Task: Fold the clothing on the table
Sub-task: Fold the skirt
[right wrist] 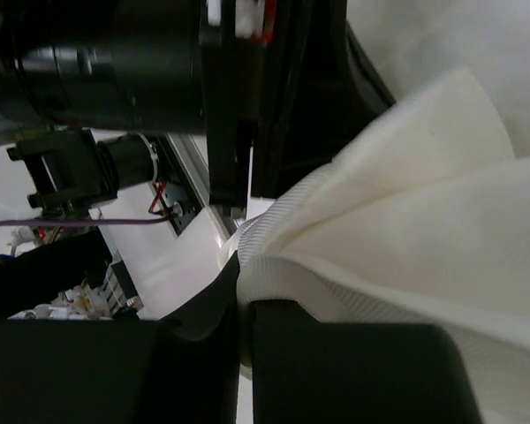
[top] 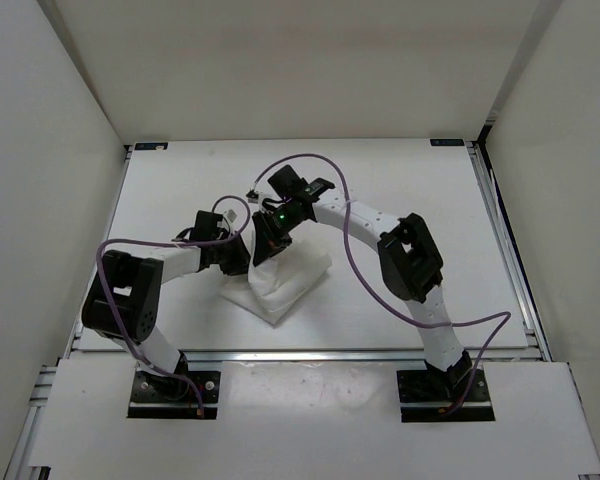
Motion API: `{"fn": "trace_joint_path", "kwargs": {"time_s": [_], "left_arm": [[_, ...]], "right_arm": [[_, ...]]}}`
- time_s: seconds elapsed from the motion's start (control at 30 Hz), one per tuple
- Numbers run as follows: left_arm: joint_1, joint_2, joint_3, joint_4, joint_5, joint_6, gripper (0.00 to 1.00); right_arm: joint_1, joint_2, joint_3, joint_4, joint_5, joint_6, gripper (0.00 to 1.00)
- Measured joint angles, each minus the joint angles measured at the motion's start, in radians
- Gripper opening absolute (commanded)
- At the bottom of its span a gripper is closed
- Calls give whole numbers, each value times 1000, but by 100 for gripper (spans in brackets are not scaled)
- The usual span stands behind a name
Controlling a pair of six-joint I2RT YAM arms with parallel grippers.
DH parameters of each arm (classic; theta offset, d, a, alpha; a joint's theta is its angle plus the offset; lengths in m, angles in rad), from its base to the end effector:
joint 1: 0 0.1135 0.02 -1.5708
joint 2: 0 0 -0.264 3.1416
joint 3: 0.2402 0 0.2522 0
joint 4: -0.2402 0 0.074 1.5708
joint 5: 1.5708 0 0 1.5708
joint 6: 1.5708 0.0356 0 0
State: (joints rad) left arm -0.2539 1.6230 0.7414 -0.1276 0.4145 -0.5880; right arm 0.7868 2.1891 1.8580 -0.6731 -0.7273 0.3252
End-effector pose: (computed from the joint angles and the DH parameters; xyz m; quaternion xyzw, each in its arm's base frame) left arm 0.2796 -0.0874 0.1360 -0.1001 0.9367 -0.2913 0.1667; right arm 0.3209 0.3553 0.2209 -0.3021 0.8508 0.4279 0.0417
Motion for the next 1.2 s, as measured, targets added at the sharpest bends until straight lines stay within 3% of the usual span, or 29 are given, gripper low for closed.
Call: {"fn": "trace_joint_path", "kwargs": {"time_s": [0.13,0.2,0.3,0.37,0.53,0.67,0.77,0.83,0.87,1.0,1.2], "left_arm": [[15,-10,-9,-1,-4,9,20],[26,-11,-10,-5,-3,14,20],[44,-11,-11,-8,-3,20,20],[53,-11,-10,-10,-3,24,20],[82,-11,-4,-22,3,26,20],[151,-11,43,-52,24,22,21],[215,-16,113,-71,42,18,21],[262,-30,154,-76,55,15,21],[284,-40,167,-75,63,14,21],[344,-84,176,-81,71,11,20],[327,-93,178,-66,187,-57,20]], "right_arm": [[7,66,65,6,-17,18,4],[6,96,76,19,-46,35,37],[5,138,79,47,-95,69,58],[5,142,77,54,-102,70,61],[-5,65,70,79,-70,68,57],[-48,-154,-62,120,-6,65,52],[-106,-364,-249,177,13,82,31],[-143,-453,-359,196,24,103,7],[-153,-473,-402,206,32,113,0],[-134,-428,-502,212,48,143,1],[-90,-231,-457,234,21,164,1]]}}
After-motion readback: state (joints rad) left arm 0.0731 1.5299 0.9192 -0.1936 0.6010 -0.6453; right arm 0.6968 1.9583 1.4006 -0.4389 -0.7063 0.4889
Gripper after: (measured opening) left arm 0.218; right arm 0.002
